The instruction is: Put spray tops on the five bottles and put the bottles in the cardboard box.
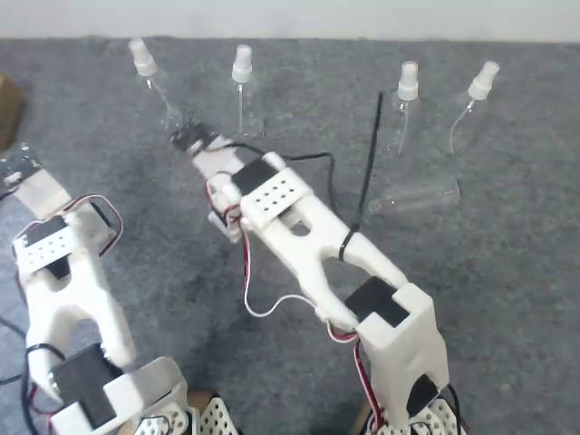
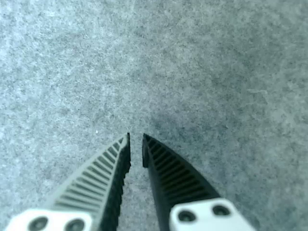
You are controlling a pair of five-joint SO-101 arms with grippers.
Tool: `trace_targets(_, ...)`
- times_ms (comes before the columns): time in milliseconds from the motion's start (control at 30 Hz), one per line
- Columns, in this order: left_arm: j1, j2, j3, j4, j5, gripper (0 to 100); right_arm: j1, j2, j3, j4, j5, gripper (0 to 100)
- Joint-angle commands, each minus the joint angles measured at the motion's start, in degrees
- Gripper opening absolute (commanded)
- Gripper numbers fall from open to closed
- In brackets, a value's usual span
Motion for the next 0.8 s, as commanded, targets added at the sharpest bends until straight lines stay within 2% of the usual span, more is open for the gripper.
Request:
trace_targets(0,-0.09,-2.90,-3.12,-1.05,0.79,4,1.36,-1.80,-5.27,1.98,-4.48,7.0)
trace_targets(267,-0.09,-2.90,-3.12,-1.05,0.79,4,1.36,-1.45,-5.54,3.38,-4.66,7.2)
trace_targets(500,-0.09,-2.90,-3.12,-1.05,0.79,4,0.13,-1.27,-5.54,7.78,2.20,21.2)
trace_targets(767,-0.09,-2.90,-3.12,-1.05,0.79,4,-0.40,-1.27,-5.54,9.10,9.23,21.6)
